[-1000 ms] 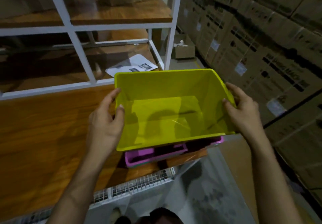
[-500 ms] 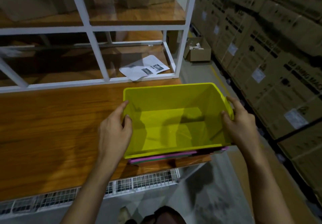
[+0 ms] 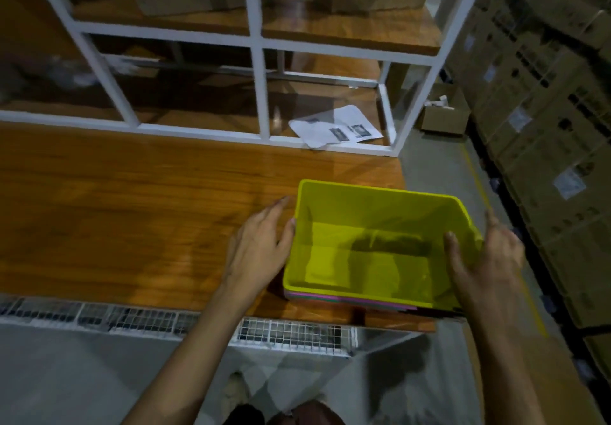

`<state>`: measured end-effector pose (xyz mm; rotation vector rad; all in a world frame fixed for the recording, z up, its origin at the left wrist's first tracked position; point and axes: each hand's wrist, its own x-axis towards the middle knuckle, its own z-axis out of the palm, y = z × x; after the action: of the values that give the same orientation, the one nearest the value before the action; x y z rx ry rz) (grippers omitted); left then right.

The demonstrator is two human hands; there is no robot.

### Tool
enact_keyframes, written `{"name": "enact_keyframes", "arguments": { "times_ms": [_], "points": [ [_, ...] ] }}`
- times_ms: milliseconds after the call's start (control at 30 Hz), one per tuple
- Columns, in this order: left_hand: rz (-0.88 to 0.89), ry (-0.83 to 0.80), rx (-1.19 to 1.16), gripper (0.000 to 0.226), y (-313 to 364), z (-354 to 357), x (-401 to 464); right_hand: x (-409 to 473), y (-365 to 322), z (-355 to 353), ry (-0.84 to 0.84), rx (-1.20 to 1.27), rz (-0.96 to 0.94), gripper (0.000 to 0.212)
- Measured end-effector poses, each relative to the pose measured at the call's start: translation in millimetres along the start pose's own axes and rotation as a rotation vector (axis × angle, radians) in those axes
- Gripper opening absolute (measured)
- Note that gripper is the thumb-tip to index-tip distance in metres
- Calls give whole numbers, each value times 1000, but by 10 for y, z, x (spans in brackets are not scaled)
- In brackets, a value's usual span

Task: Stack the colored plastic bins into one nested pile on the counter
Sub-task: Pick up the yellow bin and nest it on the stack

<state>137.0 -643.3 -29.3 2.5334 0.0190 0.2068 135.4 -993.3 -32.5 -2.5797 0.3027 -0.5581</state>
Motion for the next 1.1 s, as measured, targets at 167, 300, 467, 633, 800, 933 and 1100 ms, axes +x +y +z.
{"name": "enact_keyframes", "arguments": {
  "times_ms": [167, 300, 467, 633, 800, 933, 1100],
  "points": [
    [-31, 133, 79, 47, -469, -395, -126, -163, -1090, 374, 30, 140, -275, 75],
    [-112, 251, 84, 48, -1005, -945, -297, -555, -2209, 733, -112, 239, -551, 77],
    [-233, 410, 79, 46, -1715, -1706, -705, -1109, -3521, 1045, -331, 390, -650, 79],
    [-380, 626, 64, 46, -2669, -2500, -1313, -1756, -4676, 1380, -481, 496, -778, 78],
    [-567, 767, 81, 44, -3506, -3051, -1980, -2411, -5702, 1805, -608, 565, -885, 76],
    [-676, 845, 78, 41, -3987, -3354, -2447, -2838, -6401, 2202, -663, 598, -968, 78],
    [-867, 899, 111, 42, -4595, -3638, -2936, -3287, -7241, 2746, -775, 662, -1017, 77]
  ]
}}
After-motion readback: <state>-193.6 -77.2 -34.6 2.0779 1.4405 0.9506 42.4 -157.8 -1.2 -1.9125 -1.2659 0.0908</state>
